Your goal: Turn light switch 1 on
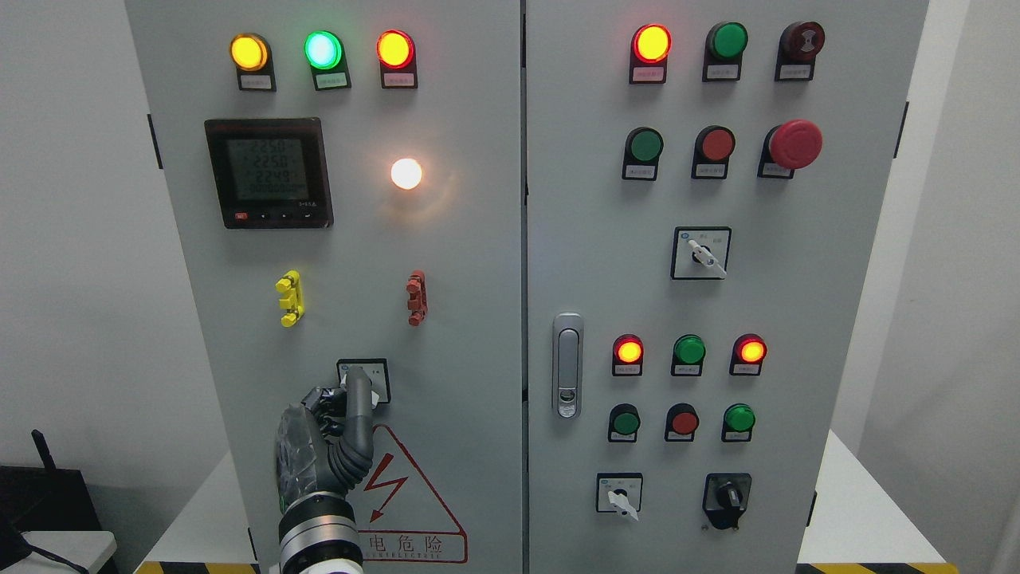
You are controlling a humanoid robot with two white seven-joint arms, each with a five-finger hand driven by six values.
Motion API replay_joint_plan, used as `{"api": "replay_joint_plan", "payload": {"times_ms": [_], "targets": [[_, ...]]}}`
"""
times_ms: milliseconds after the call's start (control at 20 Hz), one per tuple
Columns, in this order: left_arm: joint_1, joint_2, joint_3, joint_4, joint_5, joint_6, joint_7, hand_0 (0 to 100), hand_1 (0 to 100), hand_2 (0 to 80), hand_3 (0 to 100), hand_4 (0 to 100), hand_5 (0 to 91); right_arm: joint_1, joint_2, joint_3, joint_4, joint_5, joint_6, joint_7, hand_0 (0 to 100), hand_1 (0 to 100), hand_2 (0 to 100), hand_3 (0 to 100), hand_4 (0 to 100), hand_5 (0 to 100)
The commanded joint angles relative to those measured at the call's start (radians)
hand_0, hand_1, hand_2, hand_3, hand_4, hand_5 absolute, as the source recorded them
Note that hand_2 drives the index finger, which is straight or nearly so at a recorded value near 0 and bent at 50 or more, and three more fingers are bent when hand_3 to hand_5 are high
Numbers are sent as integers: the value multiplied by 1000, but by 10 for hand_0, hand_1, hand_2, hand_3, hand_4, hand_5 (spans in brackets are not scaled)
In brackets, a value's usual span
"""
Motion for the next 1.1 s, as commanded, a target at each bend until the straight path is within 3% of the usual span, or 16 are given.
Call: {"api": "replay_joint_plan", "payload": {"times_ms": [0,501,1053], "targets": [[14,-1,7,-4,0,-1,1,387,193,481,706,827,815,0,0,0,0,-17,1,1,120,389,0,0,0,0],[29,-1,7,-18,2,-9,1,369,204,495,715,835,816,0,0,0,0,-17,1,1,120,389,0,0,0,0],[81,-1,-1,-28,3,-84,-1,362,206,513,738,845,818,0,0,0,0,-17,1,1,120,389,0,0,0,0]]}}
